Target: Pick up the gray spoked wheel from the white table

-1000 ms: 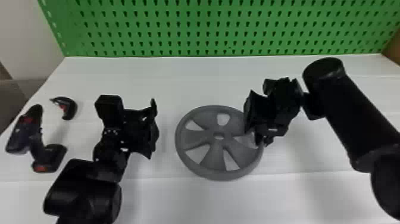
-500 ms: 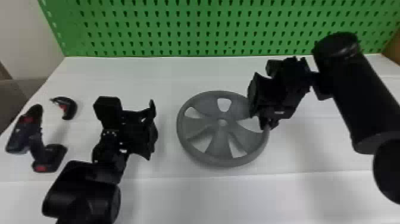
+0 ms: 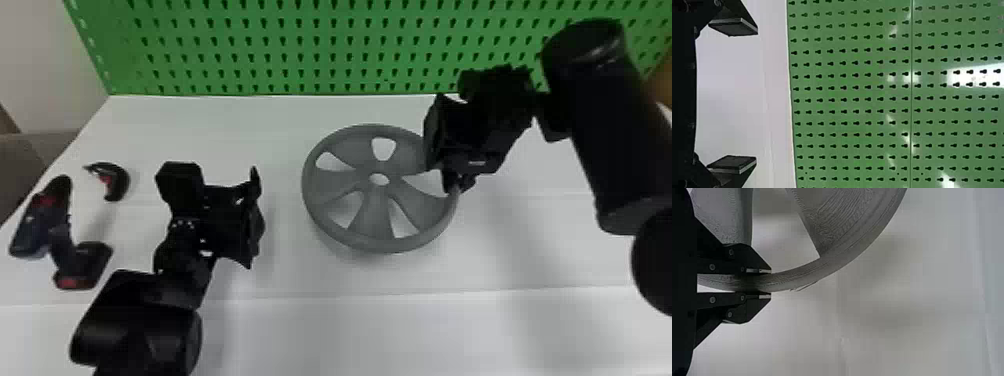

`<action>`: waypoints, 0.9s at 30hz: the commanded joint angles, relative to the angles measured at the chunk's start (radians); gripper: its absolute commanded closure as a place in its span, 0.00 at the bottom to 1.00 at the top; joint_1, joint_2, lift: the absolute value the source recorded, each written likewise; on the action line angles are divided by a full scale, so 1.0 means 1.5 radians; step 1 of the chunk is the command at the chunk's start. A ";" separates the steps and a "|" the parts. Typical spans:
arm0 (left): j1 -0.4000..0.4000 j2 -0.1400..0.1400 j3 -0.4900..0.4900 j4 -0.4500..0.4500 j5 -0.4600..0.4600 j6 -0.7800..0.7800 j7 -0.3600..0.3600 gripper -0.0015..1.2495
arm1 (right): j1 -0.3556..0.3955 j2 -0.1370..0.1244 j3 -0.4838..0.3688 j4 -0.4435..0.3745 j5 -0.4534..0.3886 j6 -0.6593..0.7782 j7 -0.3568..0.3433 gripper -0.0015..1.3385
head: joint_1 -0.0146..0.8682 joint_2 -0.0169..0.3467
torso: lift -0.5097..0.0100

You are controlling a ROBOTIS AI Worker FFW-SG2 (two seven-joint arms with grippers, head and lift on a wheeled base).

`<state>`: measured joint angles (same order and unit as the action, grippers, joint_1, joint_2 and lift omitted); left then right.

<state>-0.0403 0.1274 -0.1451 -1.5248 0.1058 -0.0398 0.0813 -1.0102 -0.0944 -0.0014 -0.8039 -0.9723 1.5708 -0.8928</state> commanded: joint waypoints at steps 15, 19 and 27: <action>0.002 0.000 0.002 -0.001 0.000 0.000 0.000 0.10 | 0.041 -0.005 -0.010 -0.074 -0.012 0.001 0.000 0.86 | 0.89 0.14 | 0.77; 0.002 0.000 0.002 -0.001 0.000 0.000 0.000 0.10 | 0.072 -0.014 -0.013 -0.136 -0.020 -0.002 0.001 0.86 | 0.89 0.14 | 0.77; 0.006 0.000 0.006 -0.001 0.002 -0.004 0.000 0.10 | 0.142 -0.032 -0.012 -0.265 -0.031 -0.096 0.001 0.86 | 0.89 0.14 | 0.77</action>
<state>-0.0327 0.1277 -0.1393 -1.5261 0.1066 -0.0429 0.0813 -0.8413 -0.1325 -0.0189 -1.1220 -1.0154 1.4872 -0.8911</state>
